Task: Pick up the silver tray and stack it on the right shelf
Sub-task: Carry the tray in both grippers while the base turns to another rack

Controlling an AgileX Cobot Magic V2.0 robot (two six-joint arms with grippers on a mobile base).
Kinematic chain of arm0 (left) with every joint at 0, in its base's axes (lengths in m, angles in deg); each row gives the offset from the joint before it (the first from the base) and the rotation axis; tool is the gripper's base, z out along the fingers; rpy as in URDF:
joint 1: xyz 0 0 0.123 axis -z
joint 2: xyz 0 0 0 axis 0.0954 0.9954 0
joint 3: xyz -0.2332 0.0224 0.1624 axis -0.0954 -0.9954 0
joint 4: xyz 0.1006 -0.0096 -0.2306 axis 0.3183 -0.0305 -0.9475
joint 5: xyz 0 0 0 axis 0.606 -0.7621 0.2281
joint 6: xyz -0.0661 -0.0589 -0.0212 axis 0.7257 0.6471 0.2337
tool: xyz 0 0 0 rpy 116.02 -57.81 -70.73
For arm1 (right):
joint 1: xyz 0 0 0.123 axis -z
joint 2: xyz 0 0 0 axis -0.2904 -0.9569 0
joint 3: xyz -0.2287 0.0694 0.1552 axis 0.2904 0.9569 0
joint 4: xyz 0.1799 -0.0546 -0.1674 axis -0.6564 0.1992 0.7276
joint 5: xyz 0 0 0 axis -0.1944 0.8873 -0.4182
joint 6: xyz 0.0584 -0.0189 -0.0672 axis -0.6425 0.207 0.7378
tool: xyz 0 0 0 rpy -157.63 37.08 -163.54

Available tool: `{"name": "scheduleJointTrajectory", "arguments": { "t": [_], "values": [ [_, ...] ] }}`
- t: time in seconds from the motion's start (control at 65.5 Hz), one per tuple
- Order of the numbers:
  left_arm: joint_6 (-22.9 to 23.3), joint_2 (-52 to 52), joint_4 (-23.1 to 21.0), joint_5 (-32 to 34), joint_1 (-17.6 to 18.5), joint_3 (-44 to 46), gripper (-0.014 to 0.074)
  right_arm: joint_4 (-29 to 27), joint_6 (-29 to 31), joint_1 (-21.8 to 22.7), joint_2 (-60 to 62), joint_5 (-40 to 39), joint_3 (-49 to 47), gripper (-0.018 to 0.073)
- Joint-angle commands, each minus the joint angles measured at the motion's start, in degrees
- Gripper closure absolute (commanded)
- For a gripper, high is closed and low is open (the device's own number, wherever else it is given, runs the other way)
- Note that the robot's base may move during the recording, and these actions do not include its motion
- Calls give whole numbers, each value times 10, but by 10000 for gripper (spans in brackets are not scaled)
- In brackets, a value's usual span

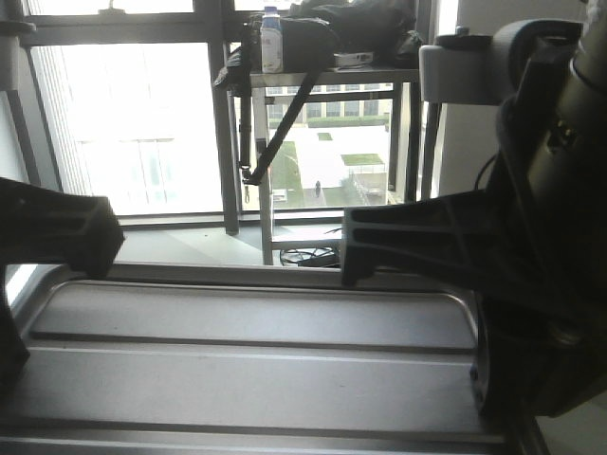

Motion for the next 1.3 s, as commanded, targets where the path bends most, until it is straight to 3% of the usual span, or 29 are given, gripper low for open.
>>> {"name": "scheduleJointTrajectory", "arguments": {
  "t": [0.0, 1.282],
  "values": [
    [-6, -13, 8, 3, 5, 12, 697, 24, 0, -2, 19, -11, -14, 490],
    [-6, -13, 8, 3, 5, 12, 697, 24, 0, -2, 19, -11, -14, 490]
  ]
}}
